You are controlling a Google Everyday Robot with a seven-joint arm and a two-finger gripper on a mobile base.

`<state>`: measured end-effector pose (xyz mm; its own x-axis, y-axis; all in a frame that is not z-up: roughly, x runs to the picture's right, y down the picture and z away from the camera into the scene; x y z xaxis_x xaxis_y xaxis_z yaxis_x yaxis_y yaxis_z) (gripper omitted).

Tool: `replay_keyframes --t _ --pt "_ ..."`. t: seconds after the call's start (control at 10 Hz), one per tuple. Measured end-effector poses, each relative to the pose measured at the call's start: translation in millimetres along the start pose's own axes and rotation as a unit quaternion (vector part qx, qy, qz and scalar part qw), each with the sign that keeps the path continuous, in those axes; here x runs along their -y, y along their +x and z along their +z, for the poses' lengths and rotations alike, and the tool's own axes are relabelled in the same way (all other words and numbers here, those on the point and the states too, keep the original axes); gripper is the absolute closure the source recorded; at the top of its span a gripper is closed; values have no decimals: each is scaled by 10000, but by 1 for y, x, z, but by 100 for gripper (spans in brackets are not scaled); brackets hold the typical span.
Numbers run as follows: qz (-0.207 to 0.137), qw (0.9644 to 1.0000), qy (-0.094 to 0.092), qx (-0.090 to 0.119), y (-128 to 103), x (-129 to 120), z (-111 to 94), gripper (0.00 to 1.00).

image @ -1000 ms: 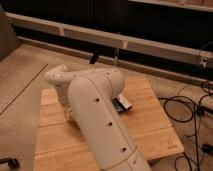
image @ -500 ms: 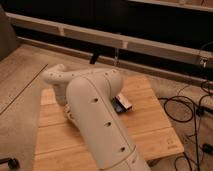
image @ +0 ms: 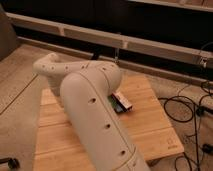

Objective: Place the bottle in the ceramic bowl

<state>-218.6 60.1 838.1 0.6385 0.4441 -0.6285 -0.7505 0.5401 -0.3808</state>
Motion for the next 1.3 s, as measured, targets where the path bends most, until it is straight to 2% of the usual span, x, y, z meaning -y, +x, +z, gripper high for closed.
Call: replay_keyframes --t 0.3,0.4,0.6,1.1,1.2,1.3 --pt "569 9979 244 174 31 34 -29 100" --pt "894 9953 291 225 51 49 -35 100" --pt "1489 9882 271 223 88 76 -38 100" --pt "1524 9878 252 210 88 74 -38 100" --pt "1593 9867 282 160 87 81 -35 100" --pt "1769 9838 303 51 91 98 -26 100"
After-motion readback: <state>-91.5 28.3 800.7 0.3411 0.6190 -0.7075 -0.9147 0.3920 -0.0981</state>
